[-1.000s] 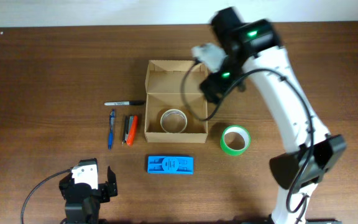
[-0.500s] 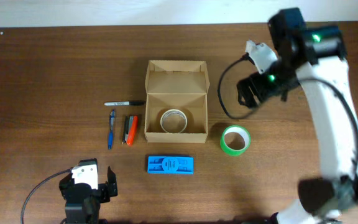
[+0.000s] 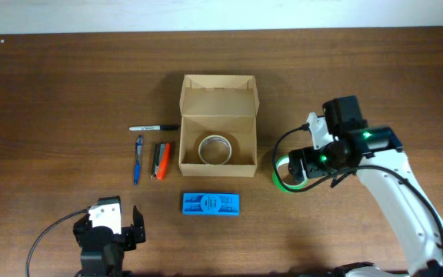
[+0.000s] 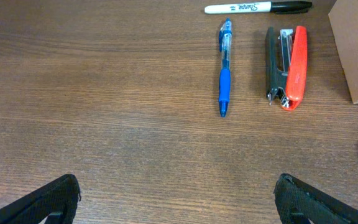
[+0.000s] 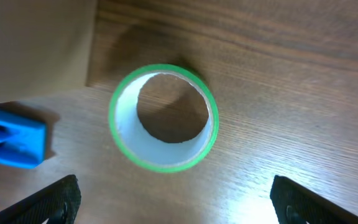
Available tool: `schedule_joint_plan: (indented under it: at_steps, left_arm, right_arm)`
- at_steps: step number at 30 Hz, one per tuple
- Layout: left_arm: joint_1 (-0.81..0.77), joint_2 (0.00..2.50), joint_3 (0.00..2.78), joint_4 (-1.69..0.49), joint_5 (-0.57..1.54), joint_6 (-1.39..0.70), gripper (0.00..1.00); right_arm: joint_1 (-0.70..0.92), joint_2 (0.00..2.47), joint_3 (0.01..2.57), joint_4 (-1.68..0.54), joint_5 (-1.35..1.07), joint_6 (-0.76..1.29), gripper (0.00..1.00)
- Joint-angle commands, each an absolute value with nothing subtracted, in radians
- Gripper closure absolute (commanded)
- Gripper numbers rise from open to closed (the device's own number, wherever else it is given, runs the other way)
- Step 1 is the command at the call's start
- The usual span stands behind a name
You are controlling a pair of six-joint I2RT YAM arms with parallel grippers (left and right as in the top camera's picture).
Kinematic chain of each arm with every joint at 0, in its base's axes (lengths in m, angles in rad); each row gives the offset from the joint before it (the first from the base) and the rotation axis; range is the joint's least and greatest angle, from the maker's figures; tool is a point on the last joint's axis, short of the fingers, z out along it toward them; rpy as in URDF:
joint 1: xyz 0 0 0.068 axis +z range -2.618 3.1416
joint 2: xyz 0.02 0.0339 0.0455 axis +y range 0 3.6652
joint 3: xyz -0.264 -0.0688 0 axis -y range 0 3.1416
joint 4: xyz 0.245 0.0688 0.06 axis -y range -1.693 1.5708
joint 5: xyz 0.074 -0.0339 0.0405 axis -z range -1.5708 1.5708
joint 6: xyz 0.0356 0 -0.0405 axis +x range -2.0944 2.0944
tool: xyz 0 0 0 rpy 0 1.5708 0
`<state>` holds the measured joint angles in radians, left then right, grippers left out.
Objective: Pack container
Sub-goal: 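Move the right gripper to the green tape roll and grasp it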
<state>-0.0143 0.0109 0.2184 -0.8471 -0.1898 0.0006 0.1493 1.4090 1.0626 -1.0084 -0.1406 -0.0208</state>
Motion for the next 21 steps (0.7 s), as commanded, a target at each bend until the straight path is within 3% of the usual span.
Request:
schedule_joint_plan:
  at_steps: [1, 11, 14, 15, 17, 18, 19, 21]
  left_arm:
    - [-0.009, 0.006, 0.21, -0.845, -0.179, 0.016, 0.0]
    - [-0.009, 0.006, 0.21, -0.845, -0.179, 0.016, 0.0]
    - [-0.009, 0.006, 0.21, -0.845, -0.179, 0.016, 0.0]
    - [-0.009, 0.006, 0.21, -0.845, -0.179, 0.016, 0.0]
    - [-0.009, 0.006, 0.21, -0.845, -0.179, 0.016, 0.0]
    - [-0.009, 0.006, 0.21, -0.845, -0.179, 0.016, 0.0]
    - [-0.009, 0.006, 0.21, -0.845, -0.179, 0.016, 0.0]
    - [-0.009, 0.006, 0.21, -0.845, -0.179, 0.016, 0.0]
  right_arm:
    - [0.142, 1.442, 0.985, -0.934, -0.136, 0.041, 0.01]
    - [0.142, 1.555, 0.863, -0.779, -0.048, 0.165, 0.0]
    - [0.142, 1.612, 0.854, -0.735, -0.047, 0.171, 0.11]
    - [0.142, 1.635, 0.854, -0.718, -0.047, 0.171, 0.2]
    - [0.142, 1.663, 0.854, -0.702, -0.047, 0.174, 0.51]
    - [0.142, 1.669, 0.854, -0.702, -0.048, 0.174, 0.83]
    - [0.142, 1.669, 0.854, -0.702, -0.048, 0.174, 0.95]
    - [0.142, 1.662, 0.868, -0.715, -0.048, 0.174, 0.96]
